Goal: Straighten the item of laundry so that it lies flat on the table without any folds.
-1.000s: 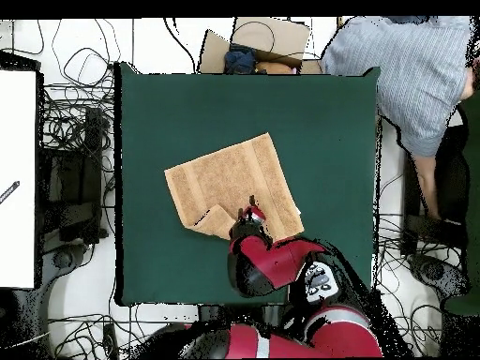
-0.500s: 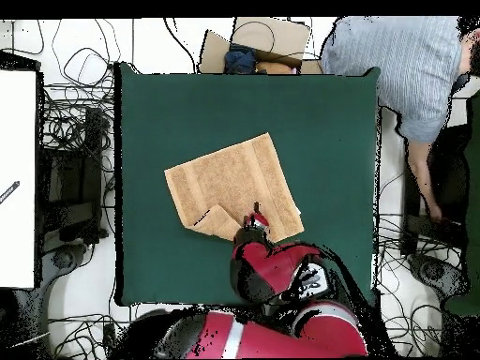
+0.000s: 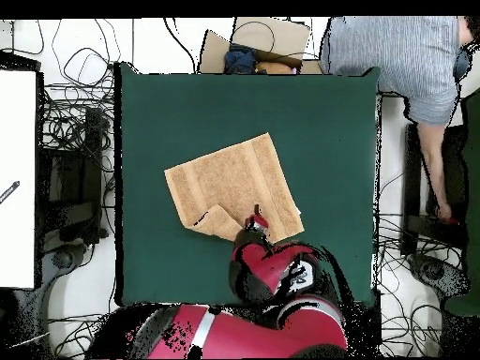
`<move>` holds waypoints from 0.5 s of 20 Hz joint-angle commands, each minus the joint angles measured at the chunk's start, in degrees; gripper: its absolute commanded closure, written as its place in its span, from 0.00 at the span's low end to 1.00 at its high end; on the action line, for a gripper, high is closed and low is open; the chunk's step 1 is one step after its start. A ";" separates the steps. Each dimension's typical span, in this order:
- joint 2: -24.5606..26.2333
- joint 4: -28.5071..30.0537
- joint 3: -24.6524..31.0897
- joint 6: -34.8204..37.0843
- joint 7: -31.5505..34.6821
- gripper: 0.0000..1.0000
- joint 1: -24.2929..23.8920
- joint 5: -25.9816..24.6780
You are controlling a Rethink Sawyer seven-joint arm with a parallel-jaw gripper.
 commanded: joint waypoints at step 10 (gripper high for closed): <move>0.31 -5.29 7.43 5.88 7.62 0.00 -4.09 -6.05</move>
